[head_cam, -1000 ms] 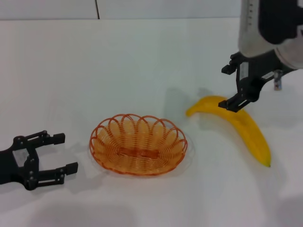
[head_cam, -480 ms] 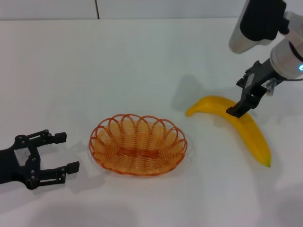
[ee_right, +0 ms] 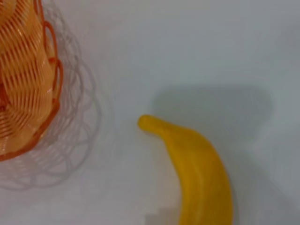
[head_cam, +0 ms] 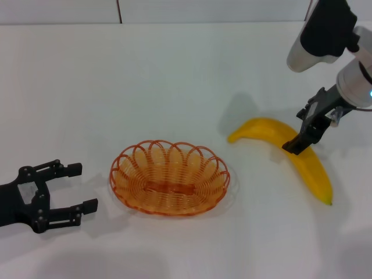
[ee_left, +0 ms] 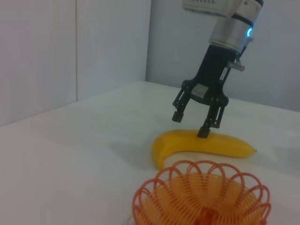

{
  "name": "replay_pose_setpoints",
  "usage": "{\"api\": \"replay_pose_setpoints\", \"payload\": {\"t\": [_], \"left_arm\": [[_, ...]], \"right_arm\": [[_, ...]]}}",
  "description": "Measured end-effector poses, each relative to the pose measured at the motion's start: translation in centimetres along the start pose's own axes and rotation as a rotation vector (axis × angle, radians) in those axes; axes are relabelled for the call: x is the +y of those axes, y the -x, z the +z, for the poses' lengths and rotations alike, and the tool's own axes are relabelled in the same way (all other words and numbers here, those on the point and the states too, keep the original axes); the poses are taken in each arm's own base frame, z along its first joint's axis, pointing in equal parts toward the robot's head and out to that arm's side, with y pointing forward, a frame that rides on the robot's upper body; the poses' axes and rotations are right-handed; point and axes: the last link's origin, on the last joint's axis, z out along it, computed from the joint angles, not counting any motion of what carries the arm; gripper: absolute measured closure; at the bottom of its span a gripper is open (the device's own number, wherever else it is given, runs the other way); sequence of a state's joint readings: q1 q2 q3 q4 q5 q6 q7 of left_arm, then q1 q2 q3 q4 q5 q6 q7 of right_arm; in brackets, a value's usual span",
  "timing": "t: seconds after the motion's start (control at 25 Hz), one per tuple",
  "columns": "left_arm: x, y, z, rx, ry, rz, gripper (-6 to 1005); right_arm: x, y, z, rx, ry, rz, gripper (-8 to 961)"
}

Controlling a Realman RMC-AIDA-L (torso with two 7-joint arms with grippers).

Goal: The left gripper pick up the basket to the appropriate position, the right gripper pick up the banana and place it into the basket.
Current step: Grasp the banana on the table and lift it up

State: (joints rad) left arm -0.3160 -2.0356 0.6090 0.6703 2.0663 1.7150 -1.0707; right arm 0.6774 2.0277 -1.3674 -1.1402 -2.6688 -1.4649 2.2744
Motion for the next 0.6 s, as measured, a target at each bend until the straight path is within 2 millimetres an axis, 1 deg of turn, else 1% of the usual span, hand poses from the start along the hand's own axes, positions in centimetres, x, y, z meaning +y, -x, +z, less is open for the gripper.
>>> {"api": "replay_pose_setpoints", "payload": {"t": [0.32,0.6], "left_arm": [[-0.1,0.0,-0.1,0.005,-0.010,-0.002,150],[-0.1,0.0,-0.1,0.006,-0.011,-0.002,150]], "right_arm": [[0.2,-0.7,1.0,0.030,0.028,0.062,239],[-0.2,-0.8,1.2,0.036,0.014,0.071,243]]}}
